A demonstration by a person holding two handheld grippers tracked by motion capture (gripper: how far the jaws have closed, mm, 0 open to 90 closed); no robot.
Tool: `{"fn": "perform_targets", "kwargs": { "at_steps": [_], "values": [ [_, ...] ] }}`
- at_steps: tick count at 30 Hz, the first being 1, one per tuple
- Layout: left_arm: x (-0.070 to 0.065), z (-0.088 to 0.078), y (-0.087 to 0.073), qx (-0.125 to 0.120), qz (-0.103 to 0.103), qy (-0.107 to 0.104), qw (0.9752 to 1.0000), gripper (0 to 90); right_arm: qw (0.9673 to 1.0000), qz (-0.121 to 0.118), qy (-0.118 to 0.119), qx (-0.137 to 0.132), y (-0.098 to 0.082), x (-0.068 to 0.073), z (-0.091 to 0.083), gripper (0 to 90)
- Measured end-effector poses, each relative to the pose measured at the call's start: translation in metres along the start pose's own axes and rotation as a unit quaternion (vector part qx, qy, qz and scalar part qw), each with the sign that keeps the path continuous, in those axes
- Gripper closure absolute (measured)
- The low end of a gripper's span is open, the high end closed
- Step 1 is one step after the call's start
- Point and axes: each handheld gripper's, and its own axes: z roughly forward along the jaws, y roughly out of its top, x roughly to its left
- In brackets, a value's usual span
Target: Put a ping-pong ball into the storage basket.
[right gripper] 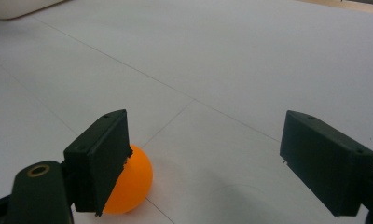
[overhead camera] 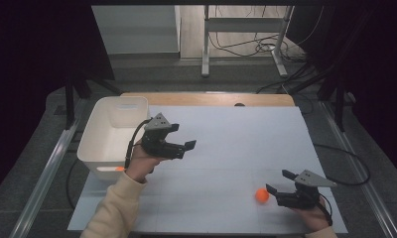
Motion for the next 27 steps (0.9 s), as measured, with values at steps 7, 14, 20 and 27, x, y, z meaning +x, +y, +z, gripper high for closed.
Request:
{"fn": "perform_targets", "kwargs": {
  "at_steps": [7, 14, 20, 27],
  "values": [
    [-0.01, 0.013, -0.004, 0.012, 0.005, -0.014, 0.9998, 13.9, 1.0, -0.002, 0.002, 0.0, 0.001, 0.0, 0.001, 16.4],
    [-0.021, 0.026, -0.006, 0.029, 0.014, -0.029, 0.9991, 13.6, 1.0, 0.0, 0.002, -0.001, 0.001, -0.001, 0.002, 16.4],
    [-0.03, 0.034, -0.007, 0.034, 0.022, -0.041, 0.9983, 13.7, 1.0, 0.002, 0.002, -0.001, 0.002, -0.001, 0.002, 16.4],
    [-0.037, 0.043, -0.01, 0.037, 0.029, -0.047, 0.9978, 13.7, 1.0, 0.0, 0.002, -0.002, 0.002, -0.001, 0.001, 16.4]
  ]
}}
